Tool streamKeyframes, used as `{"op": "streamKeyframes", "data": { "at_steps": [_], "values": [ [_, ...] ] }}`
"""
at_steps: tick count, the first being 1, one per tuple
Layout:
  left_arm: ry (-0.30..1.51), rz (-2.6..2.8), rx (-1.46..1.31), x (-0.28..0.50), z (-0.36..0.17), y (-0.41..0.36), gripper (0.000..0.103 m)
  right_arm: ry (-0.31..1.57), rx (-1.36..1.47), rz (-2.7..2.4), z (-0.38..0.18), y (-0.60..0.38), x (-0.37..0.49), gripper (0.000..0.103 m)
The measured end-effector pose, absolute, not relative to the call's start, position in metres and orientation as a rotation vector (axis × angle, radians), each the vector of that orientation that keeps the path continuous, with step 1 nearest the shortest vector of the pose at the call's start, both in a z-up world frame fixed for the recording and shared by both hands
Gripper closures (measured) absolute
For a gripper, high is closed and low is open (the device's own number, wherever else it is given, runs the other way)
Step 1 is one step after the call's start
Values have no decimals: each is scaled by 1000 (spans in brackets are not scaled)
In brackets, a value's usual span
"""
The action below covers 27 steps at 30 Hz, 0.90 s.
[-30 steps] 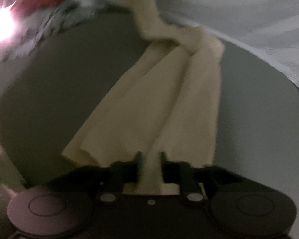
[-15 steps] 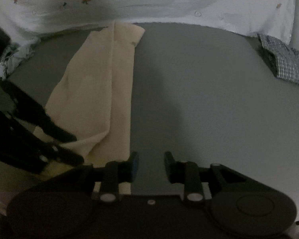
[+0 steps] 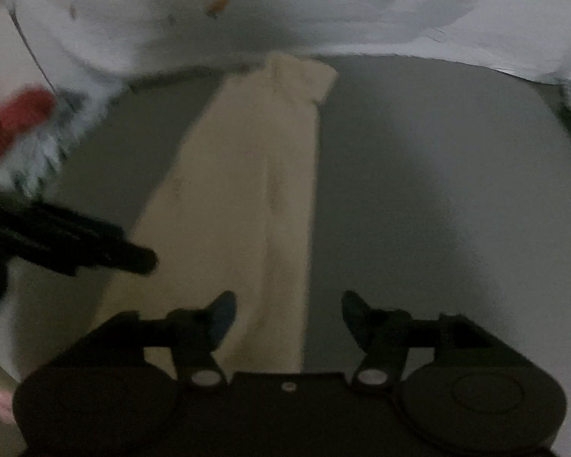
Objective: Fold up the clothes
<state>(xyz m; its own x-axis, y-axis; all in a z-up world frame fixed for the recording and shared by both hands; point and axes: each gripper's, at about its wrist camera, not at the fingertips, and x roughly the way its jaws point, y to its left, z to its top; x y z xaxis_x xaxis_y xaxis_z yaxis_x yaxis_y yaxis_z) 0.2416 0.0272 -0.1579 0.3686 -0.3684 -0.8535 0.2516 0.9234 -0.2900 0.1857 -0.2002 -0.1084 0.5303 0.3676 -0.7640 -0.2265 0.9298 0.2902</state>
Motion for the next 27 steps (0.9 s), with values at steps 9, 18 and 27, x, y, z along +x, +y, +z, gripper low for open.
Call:
{"op": "streamKeyframes", "data": {
  "at_steps": [9, 18, 27],
  "values": [
    [1074, -249, -219, 286, -152, 66, 18, 815, 230, 473, -84, -183, 288, 77],
    [1086, -216, -236, 364, -175, 90, 18, 823, 267, 488, -101, -143, 427, 45],
    [1063, -125, -287, 415, -192, 116, 18, 945, 501, 552, -163, -123, 516, 100]
  ]
}}
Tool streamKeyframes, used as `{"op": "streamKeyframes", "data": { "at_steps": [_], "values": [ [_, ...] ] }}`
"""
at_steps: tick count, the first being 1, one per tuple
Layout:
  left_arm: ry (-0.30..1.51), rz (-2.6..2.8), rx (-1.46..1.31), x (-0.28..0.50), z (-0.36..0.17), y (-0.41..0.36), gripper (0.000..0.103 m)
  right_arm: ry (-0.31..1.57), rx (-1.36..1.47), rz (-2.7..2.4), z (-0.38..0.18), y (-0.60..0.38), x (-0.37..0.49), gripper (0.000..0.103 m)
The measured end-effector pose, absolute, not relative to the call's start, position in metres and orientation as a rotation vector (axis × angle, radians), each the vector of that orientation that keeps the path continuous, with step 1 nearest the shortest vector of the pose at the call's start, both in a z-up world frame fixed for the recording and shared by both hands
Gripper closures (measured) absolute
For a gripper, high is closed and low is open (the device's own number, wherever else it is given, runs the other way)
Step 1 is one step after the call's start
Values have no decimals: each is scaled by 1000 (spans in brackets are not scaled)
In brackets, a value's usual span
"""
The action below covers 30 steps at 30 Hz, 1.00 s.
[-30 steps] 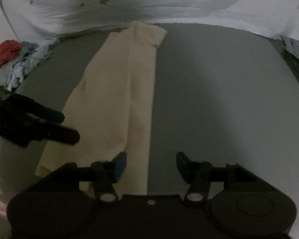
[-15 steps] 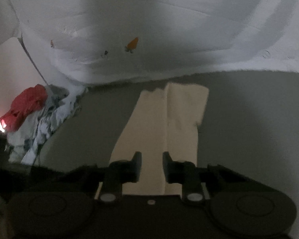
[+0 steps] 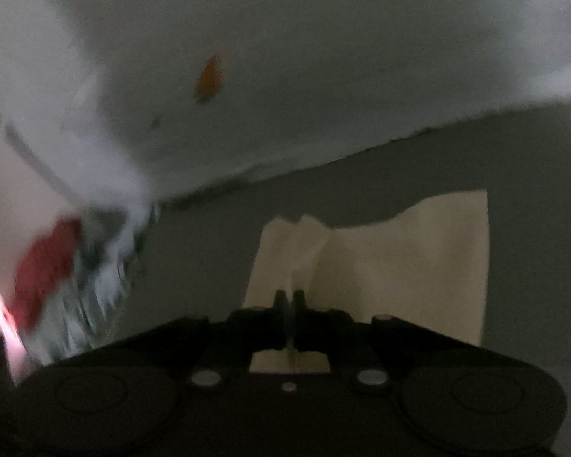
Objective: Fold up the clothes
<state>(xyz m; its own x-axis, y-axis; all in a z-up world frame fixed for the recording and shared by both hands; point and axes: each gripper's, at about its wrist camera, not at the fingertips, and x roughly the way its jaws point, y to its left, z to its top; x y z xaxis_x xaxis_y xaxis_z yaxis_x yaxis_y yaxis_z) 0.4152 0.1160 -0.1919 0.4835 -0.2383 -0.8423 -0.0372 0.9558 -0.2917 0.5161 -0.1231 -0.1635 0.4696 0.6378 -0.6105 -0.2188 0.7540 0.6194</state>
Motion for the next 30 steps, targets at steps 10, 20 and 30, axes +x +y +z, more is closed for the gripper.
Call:
{"op": "streamKeyframes", "data": {
  "at_steps": [10, 20, 30],
  "values": [
    [1102, -106, -262, 385, -191, 116, 18, 928, 296, 469, -141, -124, 498, 60],
    [1119, -162, -202, 316, -189, 75, 17, 892, 368, 385, -104, -181, 402, 49],
    [1189, -182, -279, 252, -201, 66, 17, 1039, 305, 336, -138, -193, 311, 49]
  ]
}}
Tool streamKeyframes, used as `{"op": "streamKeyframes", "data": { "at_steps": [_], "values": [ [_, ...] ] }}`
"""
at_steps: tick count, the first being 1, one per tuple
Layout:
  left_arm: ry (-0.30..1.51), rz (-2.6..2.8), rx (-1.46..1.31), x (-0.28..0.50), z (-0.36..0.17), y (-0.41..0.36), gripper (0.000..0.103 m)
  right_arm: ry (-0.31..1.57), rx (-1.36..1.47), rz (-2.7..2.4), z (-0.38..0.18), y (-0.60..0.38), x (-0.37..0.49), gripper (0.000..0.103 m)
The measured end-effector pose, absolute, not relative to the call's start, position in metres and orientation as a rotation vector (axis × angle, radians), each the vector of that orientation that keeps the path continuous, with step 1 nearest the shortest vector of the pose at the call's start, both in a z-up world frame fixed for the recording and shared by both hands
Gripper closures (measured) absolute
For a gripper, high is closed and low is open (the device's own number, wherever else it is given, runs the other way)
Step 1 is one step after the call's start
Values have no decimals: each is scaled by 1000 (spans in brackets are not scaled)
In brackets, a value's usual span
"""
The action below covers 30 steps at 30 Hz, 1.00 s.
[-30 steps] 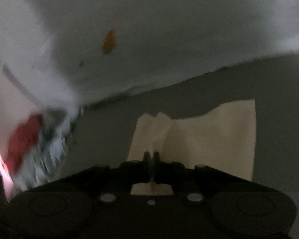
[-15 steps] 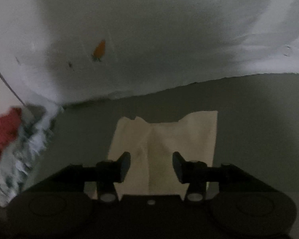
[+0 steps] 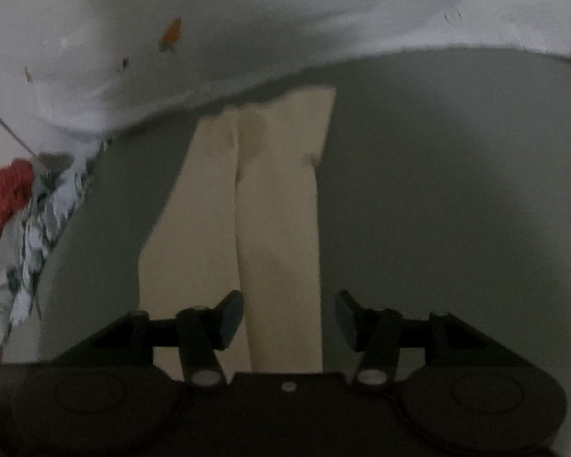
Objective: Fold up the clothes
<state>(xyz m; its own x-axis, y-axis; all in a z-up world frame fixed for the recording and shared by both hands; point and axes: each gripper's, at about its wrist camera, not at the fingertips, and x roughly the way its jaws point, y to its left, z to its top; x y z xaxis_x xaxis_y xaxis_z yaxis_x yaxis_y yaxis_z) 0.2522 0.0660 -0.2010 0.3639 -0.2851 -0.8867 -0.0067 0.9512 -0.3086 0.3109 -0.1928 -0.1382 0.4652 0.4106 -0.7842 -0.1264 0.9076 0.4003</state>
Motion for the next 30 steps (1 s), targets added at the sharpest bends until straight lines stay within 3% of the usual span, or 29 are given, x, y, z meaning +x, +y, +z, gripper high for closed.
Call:
{"op": "streamKeyframes", "data": {
  "at_steps": [9, 12, 20, 24, 26, 27, 29, 30],
  "values": [
    [1202, -257, -423, 200, -203, 81, 19, 1106, 429, 374, -162, -216, 235, 48],
    [1220, -301, -518, 185, -206, 91, 23, 1123, 534, 394, -167, -226, 218, 48],
    [1235, -316, -941, 164, -233, 134, 24, 1186, 812, 544, -193, -243, 187, 47],
    [1231, -326, -961, 166, -236, 136, 24, 1177, 956, 565, -206, -246, 189, 46],
    [1237, -349, -991, 169, -238, 136, 35, 1179, 974, 579, -209, -241, 194, 48],
    [1246, -347, -1014, 171, -243, 135, 47, 1176, 959, 577, -209, -235, 196, 51],
    [1262, -328, -1034, 175, -250, 133, 59, 1172, 879, 556, -205, -224, 197, 75],
    [1265, -320, -1031, 177, -252, 131, 78, 1175, 831, 540, -204, -221, 197, 84]
  ]
}}
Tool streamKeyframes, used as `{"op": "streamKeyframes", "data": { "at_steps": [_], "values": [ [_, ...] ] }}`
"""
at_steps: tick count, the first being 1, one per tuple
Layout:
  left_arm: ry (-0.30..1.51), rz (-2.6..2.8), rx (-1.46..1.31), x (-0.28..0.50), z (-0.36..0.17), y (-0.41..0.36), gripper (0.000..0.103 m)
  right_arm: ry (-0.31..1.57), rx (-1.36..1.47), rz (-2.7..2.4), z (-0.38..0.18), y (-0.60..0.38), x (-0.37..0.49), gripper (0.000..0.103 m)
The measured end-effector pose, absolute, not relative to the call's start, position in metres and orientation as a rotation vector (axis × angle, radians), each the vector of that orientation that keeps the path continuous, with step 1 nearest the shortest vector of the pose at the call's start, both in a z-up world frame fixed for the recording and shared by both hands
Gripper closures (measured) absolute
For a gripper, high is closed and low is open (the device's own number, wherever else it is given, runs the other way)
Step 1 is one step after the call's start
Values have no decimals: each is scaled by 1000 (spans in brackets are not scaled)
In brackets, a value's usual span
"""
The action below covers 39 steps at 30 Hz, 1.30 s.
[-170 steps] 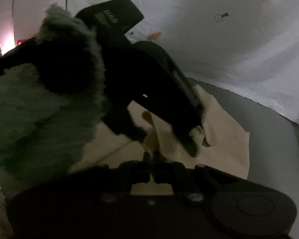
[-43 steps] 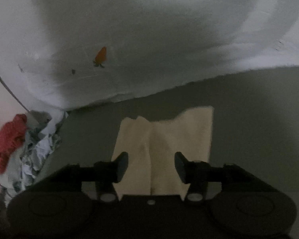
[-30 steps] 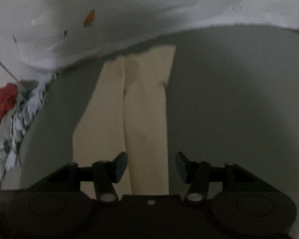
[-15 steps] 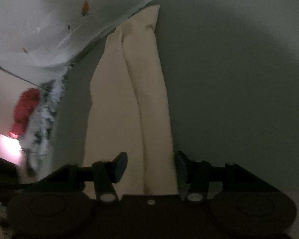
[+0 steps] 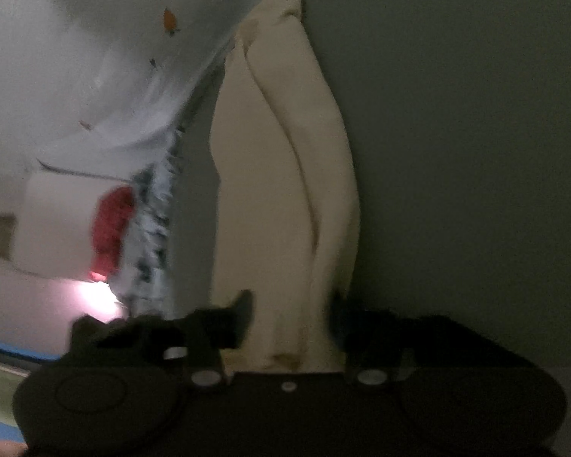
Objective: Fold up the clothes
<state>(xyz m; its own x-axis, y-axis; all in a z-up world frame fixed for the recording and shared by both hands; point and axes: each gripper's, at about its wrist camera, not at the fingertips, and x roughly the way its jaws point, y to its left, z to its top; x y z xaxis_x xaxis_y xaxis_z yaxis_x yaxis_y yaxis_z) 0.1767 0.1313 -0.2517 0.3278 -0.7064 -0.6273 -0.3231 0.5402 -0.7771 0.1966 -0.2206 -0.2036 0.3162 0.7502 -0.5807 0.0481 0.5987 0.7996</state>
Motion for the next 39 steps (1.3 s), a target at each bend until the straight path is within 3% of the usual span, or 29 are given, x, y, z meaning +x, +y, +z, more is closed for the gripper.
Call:
{"op": "streamKeyframes", "data": {
  "at_steps": [1, 5, 9, 15, 20, 31, 39],
  "values": [
    [1274, -297, -1014, 178, -253, 129, 91, 1176, 794, 529, -203, -218, 196, 91],
    [1246, -274, -1012, 166, -245, 129, 93, 1138, 824, 532, -194, -225, 182, 94],
    [1179, -335, -1092, 144, -214, 136, 93, 1126, 743, 549, -160, -228, 168, 95],
    [1136, -421, -1238, 102, -169, 142, 93, 1166, 849, 668, -114, -247, 134, 95],
    [1144, -375, -1371, 87, -181, 146, 93, 1208, 1037, 637, -122, -265, 123, 95],
    [945, -472, -1311, 193, -156, 140, 93, 947, 1164, 602, -107, -264, 207, 95],
    [861, -479, -1292, 272, -148, 145, 93, 878, 1165, 601, -109, -259, 288, 95]
  ]
}}
